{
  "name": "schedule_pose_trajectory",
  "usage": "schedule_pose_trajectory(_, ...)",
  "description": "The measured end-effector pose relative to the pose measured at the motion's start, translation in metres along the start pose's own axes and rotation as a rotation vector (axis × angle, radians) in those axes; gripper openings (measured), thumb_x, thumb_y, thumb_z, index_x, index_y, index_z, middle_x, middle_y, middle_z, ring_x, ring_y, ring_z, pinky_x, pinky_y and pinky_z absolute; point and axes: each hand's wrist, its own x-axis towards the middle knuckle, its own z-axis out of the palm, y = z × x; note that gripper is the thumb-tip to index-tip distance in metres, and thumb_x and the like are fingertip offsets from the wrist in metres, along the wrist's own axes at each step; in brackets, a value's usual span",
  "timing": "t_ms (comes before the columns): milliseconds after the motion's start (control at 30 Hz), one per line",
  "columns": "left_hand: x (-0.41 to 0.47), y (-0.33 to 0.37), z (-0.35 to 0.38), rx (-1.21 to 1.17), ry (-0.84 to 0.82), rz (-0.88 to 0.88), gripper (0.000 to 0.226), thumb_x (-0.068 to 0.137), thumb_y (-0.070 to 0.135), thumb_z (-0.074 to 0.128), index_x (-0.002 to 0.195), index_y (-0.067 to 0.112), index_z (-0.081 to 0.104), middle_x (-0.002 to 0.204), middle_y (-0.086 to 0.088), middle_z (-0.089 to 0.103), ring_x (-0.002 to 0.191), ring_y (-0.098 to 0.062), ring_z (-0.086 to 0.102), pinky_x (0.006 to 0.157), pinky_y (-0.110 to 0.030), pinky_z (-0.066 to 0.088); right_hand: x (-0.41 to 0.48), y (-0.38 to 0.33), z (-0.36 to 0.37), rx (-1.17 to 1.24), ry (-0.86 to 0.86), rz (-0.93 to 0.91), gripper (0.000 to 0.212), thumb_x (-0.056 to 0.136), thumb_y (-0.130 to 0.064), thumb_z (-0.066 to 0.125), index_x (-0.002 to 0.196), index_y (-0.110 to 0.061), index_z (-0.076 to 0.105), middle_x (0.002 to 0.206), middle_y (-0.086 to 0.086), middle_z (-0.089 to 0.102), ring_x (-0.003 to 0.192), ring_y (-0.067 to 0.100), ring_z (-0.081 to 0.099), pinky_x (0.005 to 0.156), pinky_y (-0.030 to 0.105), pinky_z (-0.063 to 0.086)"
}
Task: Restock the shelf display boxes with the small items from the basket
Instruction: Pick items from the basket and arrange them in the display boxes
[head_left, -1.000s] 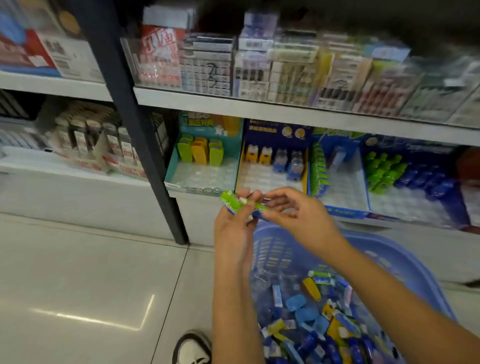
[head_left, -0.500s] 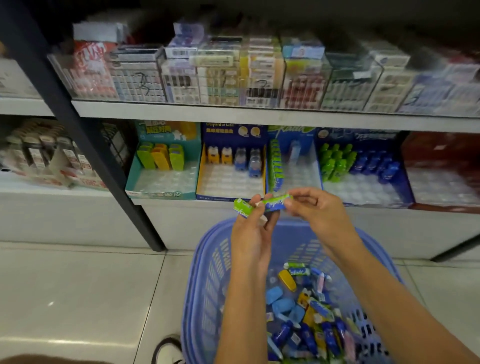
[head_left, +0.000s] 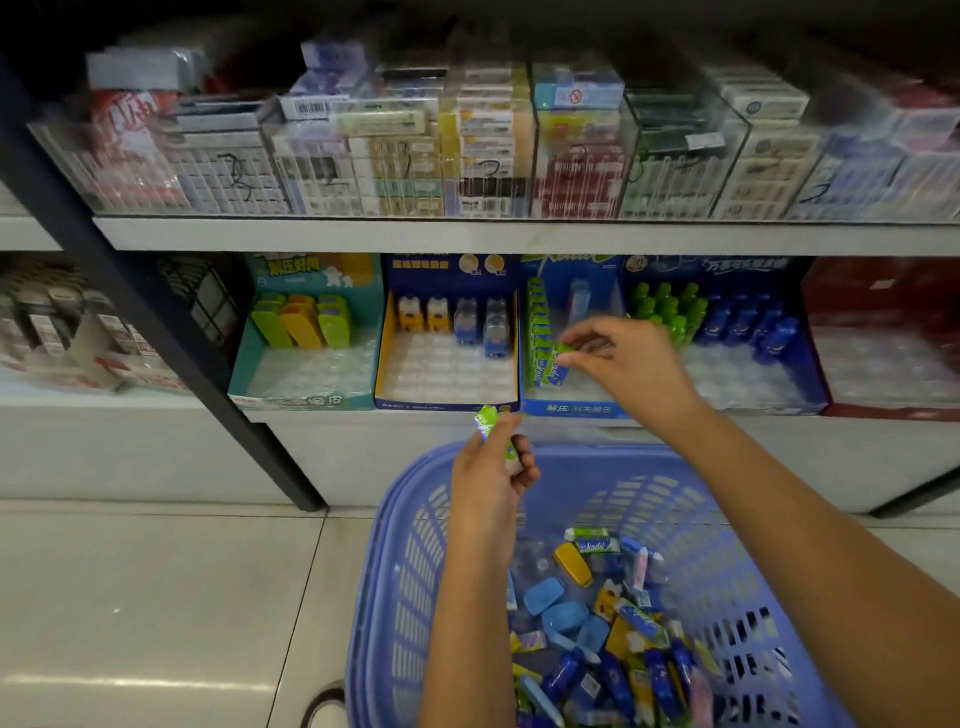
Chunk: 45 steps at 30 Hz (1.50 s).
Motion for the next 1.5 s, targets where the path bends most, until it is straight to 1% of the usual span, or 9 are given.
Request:
schedule_pose_trajectory(133, 0.003, 0.0, 0.0, -0.057, 0.006, -0.048, 0.038, 0.1, 0.037, 0.043, 0.088, 0.011, 0.068, 0.057, 0.001, 0.058, 0.046, -0.009, 0.051, 0.045, -0.02, 0.045, 0.002, -0.004, 0.005, 0.026, -0.019, -0.032, 0.017, 0.076, -0.019, 0.077, 0.091, -0.021, 0.07, 0.077, -0.021, 0.061, 0.071, -0.008, 0.059, 0.067, 0.002, 0.046)
schedule_pose_trajectory(400, 0.004, 0.002, -0.003, -0.104, 0.001, -0.072, 0.041, 0.102, 0.033, 0.039, 0.089, 0.007, 0.067, 0.057, -0.001, 0.061, 0.044, -0.01, 0.053, 0.043, -0.021, 0.046, 0.007, -0.007, 0.004, -0.068, -0.044, -0.058, 0.018, 0.076, -0.019, 0.076, 0.093, -0.016, 0.073, 0.073, -0.024, 0.057, 0.068, -0.01, 0.056, 0.066, -0.002, 0.041)
schedule_pose_trajectory(633, 0.002, 0.006, -0.004, -0.153, -0.028, -0.065, 0.048, 0.104, 0.036, 0.032, 0.097, 0.004, 0.067, 0.058, -0.002, 0.061, 0.045, -0.009, 0.052, 0.044, -0.02, 0.046, 0.011, -0.008, 0.005, -0.12, -0.11, -0.04, 0.017, 0.074, -0.017, 0.078, 0.091, -0.015, 0.075, 0.081, -0.003, 0.069, 0.069, -0.001, 0.06, 0.066, 0.004, 0.043)
schedule_pose_trajectory(833, 0.002, 0.008, -0.004, -0.141, -0.019, -0.05, 0.037, 0.102, 0.025, 0.038, 0.099, 0.002, 0.067, 0.067, -0.004, 0.063, 0.054, -0.011, 0.056, 0.049, -0.02, 0.049, 0.001, 0.004, 0.018, 0.117, 0.006, 0.097, 0.006, 0.076, -0.022, 0.077, 0.078, -0.018, 0.072, 0.071, -0.001, 0.069, 0.064, 0.015, 0.067, 0.068, 0.024, 0.057)
schedule_pose_trajectory(1033, 0.001, 0.006, -0.002, -0.17, -0.073, -0.06, 0.032, 0.102, 0.02, 0.039, 0.109, 0.0, 0.064, 0.079, -0.006, 0.065, 0.065, -0.013, 0.06, 0.058, -0.023, 0.055, 0.001, 0.008, 0.025, 0.209, 0.025, 0.197, 0.008, 0.077, -0.022, 0.076, 0.076, -0.018, 0.069, 0.069, -0.003, 0.068, 0.058, 0.012, 0.068, 0.063, 0.022, 0.058)
schedule_pose_trajectory(1167, -0.006, 0.004, -0.002, -0.026, -0.1, 0.112, 0.022, 0.098, 0.021, 0.05, 0.093, 0.011, 0.069, 0.081, -0.004, 0.069, 0.077, -0.015, 0.066, 0.072, -0.026, 0.057, -0.005, 0.001, 0.023, 0.189, 0.047, 0.214, 0.012, 0.079, -0.024, 0.074, 0.08, -0.014, 0.068, 0.069, -0.003, 0.066, 0.053, 0.005, 0.063, 0.055, 0.015, 0.054)
schedule_pose_trajectory(1267, -0.011, 0.007, -0.003, 0.292, -0.033, 0.338, 0.017, 0.091, 0.028, 0.062, 0.104, 0.018, 0.067, 0.095, 0.001, 0.071, 0.092, -0.017, 0.066, 0.084, -0.03, 0.054, -0.017, -0.013, 0.017, 0.298, 0.082, 0.247, 0.02, 0.083, -0.033, 0.07, 0.08, -0.013, 0.067, 0.066, 0.001, 0.065, 0.049, 0.007, 0.06, 0.049, 0.016, 0.05)
schedule_pose_trajectory(1333, -0.011, 0.009, -0.003, 0.418, 0.002, 0.485, 0.022, 0.087, 0.024, 0.067, 0.109, 0.021, 0.065, 0.1, 0.003, 0.07, 0.094, -0.012, 0.065, 0.081, -0.026, 0.053, -0.028, -0.026, 0.012, 0.404, -0.003, 0.273, 0.022, 0.081, -0.036, 0.07, 0.081, -0.014, 0.07, 0.067, 0.002, 0.069, 0.053, 0.01, 0.063, 0.052, 0.018, 0.052)
schedule_pose_trajectory(1500, -0.014, 0.006, 0.002, 0.624, 0.021, 0.72, 0.025, 0.085, 0.022, 0.07, 0.109, 0.024, 0.066, 0.102, 0.009, 0.066, 0.092, -0.005, 0.062, 0.082, -0.023, 0.053, -0.046, -0.048, -0.002, 0.456, -0.103, 0.205, 0.005, 0.078, -0.017, 0.074, 0.079, -0.021, 0.072, 0.071, 0.001, 0.072, 0.065, 0.011, 0.069, 0.062, 0.017, 0.054)
